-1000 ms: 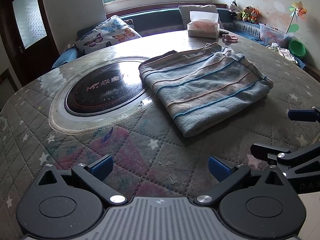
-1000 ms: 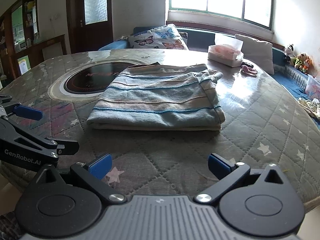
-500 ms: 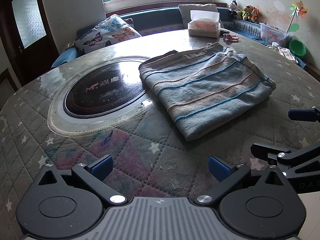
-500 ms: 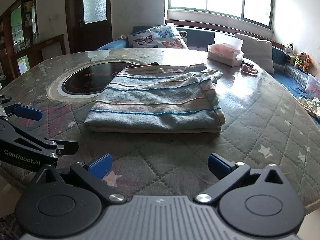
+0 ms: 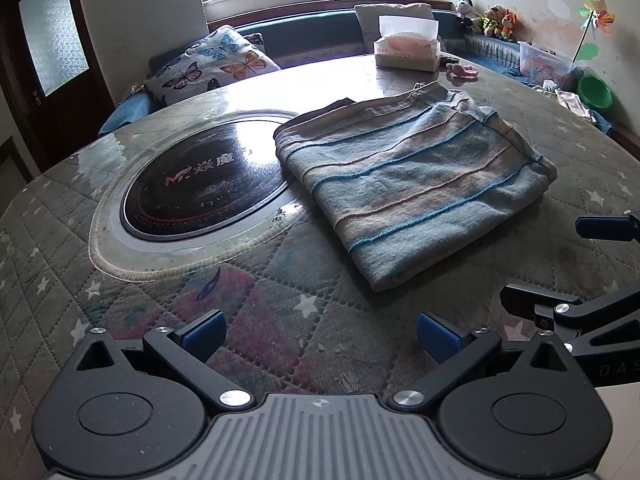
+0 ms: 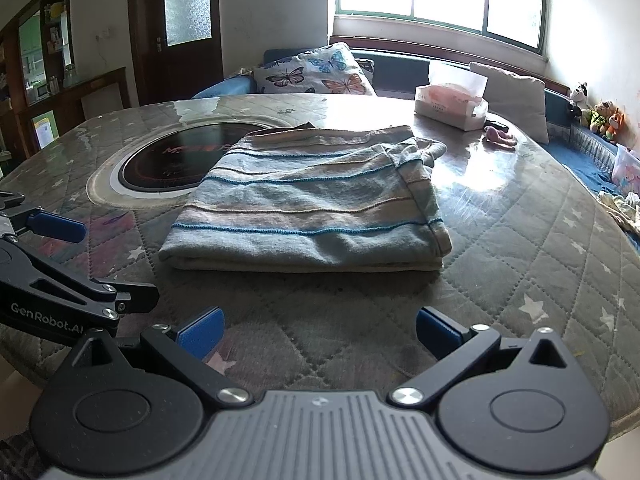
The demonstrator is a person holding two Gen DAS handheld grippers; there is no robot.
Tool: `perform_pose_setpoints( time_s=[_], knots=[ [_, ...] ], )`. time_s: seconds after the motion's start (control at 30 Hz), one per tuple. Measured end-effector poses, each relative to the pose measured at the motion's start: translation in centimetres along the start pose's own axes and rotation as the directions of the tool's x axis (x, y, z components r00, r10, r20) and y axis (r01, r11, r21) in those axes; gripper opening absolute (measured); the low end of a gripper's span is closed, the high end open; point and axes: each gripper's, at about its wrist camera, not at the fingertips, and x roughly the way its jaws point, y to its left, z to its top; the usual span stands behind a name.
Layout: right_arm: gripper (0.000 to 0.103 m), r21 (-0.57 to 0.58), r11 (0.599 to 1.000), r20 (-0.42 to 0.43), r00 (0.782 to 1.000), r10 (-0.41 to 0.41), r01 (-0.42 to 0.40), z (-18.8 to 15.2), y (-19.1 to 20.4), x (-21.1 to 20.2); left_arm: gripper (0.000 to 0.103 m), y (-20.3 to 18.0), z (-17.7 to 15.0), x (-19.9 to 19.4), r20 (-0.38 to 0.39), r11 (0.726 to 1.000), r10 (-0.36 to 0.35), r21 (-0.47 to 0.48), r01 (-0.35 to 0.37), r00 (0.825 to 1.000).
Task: Fold clothes
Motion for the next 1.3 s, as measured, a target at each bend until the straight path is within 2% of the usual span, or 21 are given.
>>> perform_pose_setpoints(
  time_s=[0.43, 0.93, 1.13, 1.23, 1.3],
  knots=[
    [0.103, 0.009, 1.0, 0.005, 1.0, -0.004, 0.004, 1.1, -0.7, 0.8, 0.103, 0.5, 1.2, 0.6, 0.002, 1.0, -0.008, -0.002, 0.008, 1.0],
    [0.103, 0.023, 1.0, 0.031, 1.0, -0.001, 0.001, 3.6, -2.2, 1.9, 0.103, 1.4, 4.3, 2.0, 0.015, 1.0, -0.024, -0.014, 0.024, 1.0],
    [0.102, 0.048, 0.999, 0.048, 0.999, -0.006, 0.004, 5.3, -3.8, 2.7, 0.103, 2.2, 6.0, 3.3, 0.02, 0.997, -0.043, -0.056, 0.044, 0.999],
    [0.098, 0.066, 0.998, 0.044, 0.999, -0.006, 0.003, 6.1, -4.6, 3.6, 0.101, 2.8, 6.9, 4.2, 0.016, 0.994, -0.064, -0.09, 0.065, 0.998],
    [0.097, 0.081, 0.997, 0.04, 0.999, -0.005, 0.002, 6.7, -5.3, 4.4, 0.098, 3.2, 7.5, 4.8, 0.013, 0.991, -0.078, -0.111, 0.079, 0.997]
  ],
)
